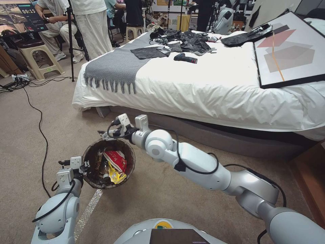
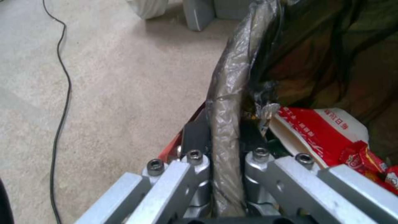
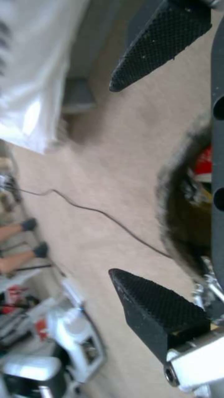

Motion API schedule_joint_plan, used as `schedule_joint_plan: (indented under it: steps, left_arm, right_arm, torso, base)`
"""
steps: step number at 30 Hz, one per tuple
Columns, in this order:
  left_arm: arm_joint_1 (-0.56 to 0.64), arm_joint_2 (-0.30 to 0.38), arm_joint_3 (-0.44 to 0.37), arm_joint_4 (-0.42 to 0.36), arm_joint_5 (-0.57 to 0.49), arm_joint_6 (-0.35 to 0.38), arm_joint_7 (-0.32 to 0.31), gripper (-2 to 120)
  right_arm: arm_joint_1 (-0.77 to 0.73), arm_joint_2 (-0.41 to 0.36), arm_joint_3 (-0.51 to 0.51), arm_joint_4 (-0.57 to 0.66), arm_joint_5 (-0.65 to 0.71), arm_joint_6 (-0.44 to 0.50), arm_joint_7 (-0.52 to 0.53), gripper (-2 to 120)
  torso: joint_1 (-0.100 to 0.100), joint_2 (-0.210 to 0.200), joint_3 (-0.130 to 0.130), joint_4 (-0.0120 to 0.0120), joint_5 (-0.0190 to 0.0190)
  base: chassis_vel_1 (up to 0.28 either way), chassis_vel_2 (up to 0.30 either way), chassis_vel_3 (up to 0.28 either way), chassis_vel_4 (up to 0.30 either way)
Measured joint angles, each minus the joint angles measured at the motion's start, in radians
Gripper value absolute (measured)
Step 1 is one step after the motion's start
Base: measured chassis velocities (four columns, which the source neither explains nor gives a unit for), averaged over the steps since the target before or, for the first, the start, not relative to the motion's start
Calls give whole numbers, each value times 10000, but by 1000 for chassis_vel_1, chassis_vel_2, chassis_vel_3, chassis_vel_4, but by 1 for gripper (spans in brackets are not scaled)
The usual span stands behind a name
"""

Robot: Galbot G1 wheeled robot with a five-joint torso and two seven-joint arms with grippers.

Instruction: Pick up the trash bin, then pick up the garbage from the floor and place it into the trash bin.

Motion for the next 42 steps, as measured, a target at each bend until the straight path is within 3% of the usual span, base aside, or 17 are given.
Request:
schedule_joint_plan:
  steps: [4,8,13,14,15,16,17,19,20,23,24,28,35,42]
  left_arm:
    - [31,21,-14,-43,-43,7,-11,4]
    - [68,48,-47,-95,-174,28,-65,4]
    - [81,27,-51,-168,-221,36,-76,4]
    - [120,25,-76,-218,-240,37,-76,4]
    - [137,25,-97,-244,-251,37,-76,4]
    - [137,25,-97,-244,-251,37,-76,4]
    - [157,26,-122,-278,-267,40,-78,4]
    - [183,27,-119,-327,-269,47,-73,4]
    - [183,27,-119,-327,-269,47,-73,4]
    - [246,20,-86,-409,-274,45,-53,4]
    - [246,20,-86,-409,-274,45,-53,4]
    - [286,20,-68,-521,-519,-14,-263,4]
    - [451,1,-40,-670,-536,-57,-223,4]
    - [495,12,-23,-770,-564,-93,-216,4]
  right_arm:
    - [-316,-366,470,393,-263,-15,5,100]
    - [-1457,-2030,1592,1012,-1926,529,-757,100]
    - [-2451,-2673,2619,1233,-2945,937,-1009,100]
    - [-3336,-2854,3693,1303,-3734,1209,-1205,100]
    - [-3893,-2890,4313,1327,-4158,1398,-1316,100]
    - [-3893,-2890,4313,1327,-4158,1398,-1316,100]
    - [-4786,-2867,5342,1318,-4992,1744,-1592,100]
    - [-5782,-2621,6801,1230,-6254,2285,-2006,100]
    - [-5782,-2621,6801,1230,-6254,2285,-2006,100]
    - [-7114,-1812,8584,1259,-7197,2802,-2128,100]
    - [-7114,-1812,8584,1259,-7197,2802,-2128,100]
    - [-8670,-360,10243,1244,-9196,3769,-2536,100]
    - [-9777,819,11496,1430,-10516,4847,-2828,100]
    - [-10328,1447,12012,1520,-11037,5644,-2814,100]
  torso:
    - [0,0,0,0,1]
    - [0,0,0,-4,3]
    - [0,0,0,-4,2]
    - [-1,0,0,-3,2]
    - [-1,0,0,-2,-1]
    - [-1,0,0,-2,-1]
    - [-1,0,0,-4,4]
    - [-1,0,-1,-5,0]
    - [-1,0,-1,-5,0]
    - [-1,0,-1,-3,0]
    - [-1,0,-1,-3,0]
    - [-1,-1,-1,1,0]
    - [-1,0,-1,-1,-1]
    - [-1,0,-1,-2,-2]
  base:
    - [0,0,0,0]
    - [0,0,0,0]
    - [0,0,0,0]
    - [0,0,0,0]
    - [0,0,0,0]
    - [0,0,0,0]
    - [0,0,0,0]
    - [0,0,0,0]
    - [0,0,0,0]
    - [0,0,0,0]
    - [0,0,0,0]
    - [0,0,0,0]
    - [0,0,0,0]
    - [0,0,0,0]
